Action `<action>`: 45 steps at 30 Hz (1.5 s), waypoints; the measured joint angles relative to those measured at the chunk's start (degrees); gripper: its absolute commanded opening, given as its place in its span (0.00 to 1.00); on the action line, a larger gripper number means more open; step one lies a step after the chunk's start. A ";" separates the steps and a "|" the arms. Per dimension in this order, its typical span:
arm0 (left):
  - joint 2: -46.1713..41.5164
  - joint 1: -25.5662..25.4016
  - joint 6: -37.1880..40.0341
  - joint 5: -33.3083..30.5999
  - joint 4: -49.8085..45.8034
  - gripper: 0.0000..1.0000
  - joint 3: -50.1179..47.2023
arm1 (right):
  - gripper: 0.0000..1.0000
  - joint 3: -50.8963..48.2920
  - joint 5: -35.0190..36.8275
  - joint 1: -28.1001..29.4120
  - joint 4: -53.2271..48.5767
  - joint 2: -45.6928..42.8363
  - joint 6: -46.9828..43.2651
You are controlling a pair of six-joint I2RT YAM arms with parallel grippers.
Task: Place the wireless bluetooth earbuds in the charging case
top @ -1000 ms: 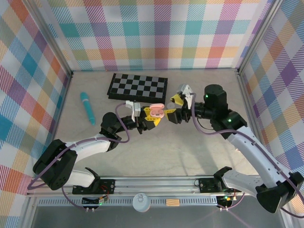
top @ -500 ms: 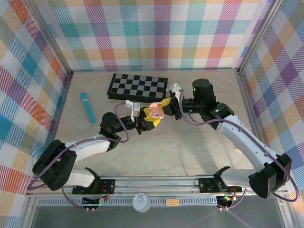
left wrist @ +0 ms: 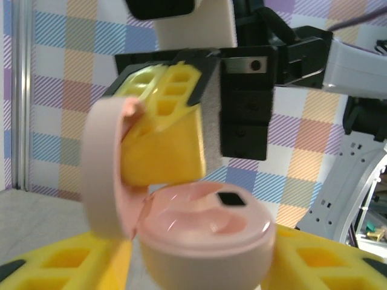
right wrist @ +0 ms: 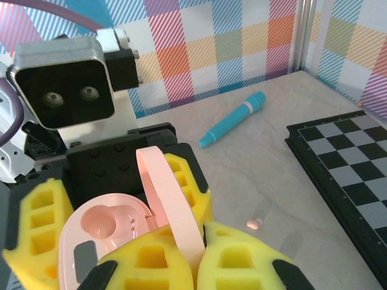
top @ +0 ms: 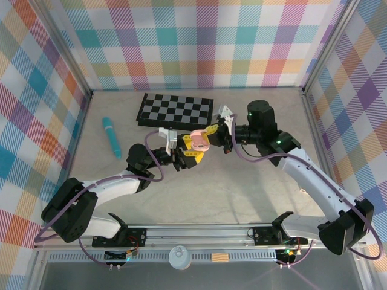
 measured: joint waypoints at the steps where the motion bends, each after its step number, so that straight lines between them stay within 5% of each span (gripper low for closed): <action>1: 0.00 0.00 0.02 -0.13 0.00 0.57 0.00 | 0.00 0.00 0.31 0.00 0.22 -0.44 0.04; 16: 0.46 0.00 -0.98 -0.70 0.28 0.73 0.00 | 0.00 -1.20 5.64 1.31 2.60 -1.36 -0.46; 24: 0.55 0.00 -1.44 -1.68 0.39 0.58 0.00 | 0.00 -1.46 8.02 2.29 2.69 -1.36 -1.68; 45: 0.68 0.00 -1.68 -1.84 0.42 0.52 0.00 | 0.00 -1.84 8.98 2.91 2.34 -0.61 -2.45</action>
